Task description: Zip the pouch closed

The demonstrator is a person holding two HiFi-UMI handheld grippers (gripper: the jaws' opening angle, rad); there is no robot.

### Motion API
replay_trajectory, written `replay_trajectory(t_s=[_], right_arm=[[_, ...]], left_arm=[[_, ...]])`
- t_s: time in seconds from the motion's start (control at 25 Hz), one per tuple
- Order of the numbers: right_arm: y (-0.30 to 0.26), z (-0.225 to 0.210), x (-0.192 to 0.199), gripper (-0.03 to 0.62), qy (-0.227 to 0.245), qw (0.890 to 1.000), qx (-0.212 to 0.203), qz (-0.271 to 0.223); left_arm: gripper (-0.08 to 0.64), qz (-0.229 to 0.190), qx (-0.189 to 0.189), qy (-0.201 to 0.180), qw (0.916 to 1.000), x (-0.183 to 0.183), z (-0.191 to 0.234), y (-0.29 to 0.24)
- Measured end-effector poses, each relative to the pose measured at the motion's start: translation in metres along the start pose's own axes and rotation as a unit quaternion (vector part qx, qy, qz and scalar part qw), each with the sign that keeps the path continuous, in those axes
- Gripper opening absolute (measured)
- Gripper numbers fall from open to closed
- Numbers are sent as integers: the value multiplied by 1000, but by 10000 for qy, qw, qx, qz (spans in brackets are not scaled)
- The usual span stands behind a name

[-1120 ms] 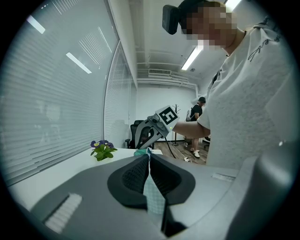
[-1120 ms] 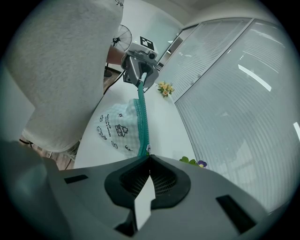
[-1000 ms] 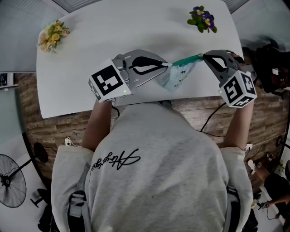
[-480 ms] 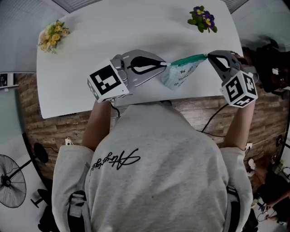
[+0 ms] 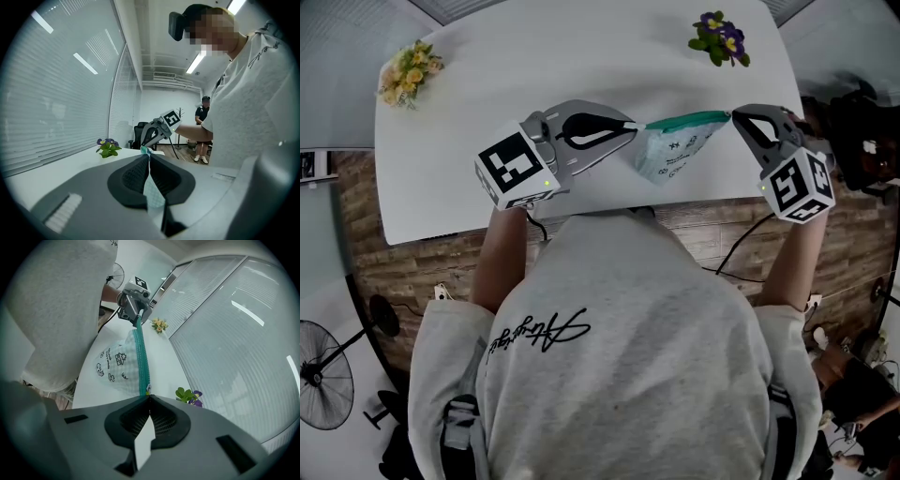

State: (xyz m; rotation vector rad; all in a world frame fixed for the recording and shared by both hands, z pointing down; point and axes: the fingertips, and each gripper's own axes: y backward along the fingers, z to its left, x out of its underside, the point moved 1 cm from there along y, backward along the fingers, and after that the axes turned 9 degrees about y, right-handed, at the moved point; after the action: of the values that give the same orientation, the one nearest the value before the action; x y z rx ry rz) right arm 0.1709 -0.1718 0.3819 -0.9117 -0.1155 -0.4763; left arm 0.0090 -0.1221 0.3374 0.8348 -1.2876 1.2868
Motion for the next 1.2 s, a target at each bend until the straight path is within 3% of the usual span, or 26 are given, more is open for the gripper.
replay_trajectory(t_s=[0.4,0.76,1.2], right_arm=[[-7,-10,-1,5,-274,9970,723,70],[-29,-18,-4,6,-863,9894,1165,-30],[-68,-21,-2,6,-1582,9795,1240,109]], left_arm=[[11,-133,-550,98,9983,12,17,5],[11,-38,-1065,174,9942,23,39,11],[12,132,-1639,390,9856,49,80,18]])
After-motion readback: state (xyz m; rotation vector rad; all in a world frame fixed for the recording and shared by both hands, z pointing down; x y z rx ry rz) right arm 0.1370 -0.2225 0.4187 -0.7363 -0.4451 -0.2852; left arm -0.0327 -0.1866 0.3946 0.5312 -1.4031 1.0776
